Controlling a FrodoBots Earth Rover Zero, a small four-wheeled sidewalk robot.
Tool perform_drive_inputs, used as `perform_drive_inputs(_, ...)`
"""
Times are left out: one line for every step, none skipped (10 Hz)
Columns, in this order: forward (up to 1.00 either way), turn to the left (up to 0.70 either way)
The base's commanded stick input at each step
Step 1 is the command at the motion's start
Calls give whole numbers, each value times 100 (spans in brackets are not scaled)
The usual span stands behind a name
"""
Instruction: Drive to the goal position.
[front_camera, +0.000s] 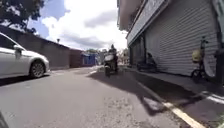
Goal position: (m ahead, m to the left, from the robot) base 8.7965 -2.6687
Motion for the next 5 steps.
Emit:
perform_drive_inputs(45, 0)
perform_drive_inputs(45, 0)
perform_drive_inputs(45, 0)
perform_drive_inputs(45, 0)
perform_drive_inputs(45, 0)
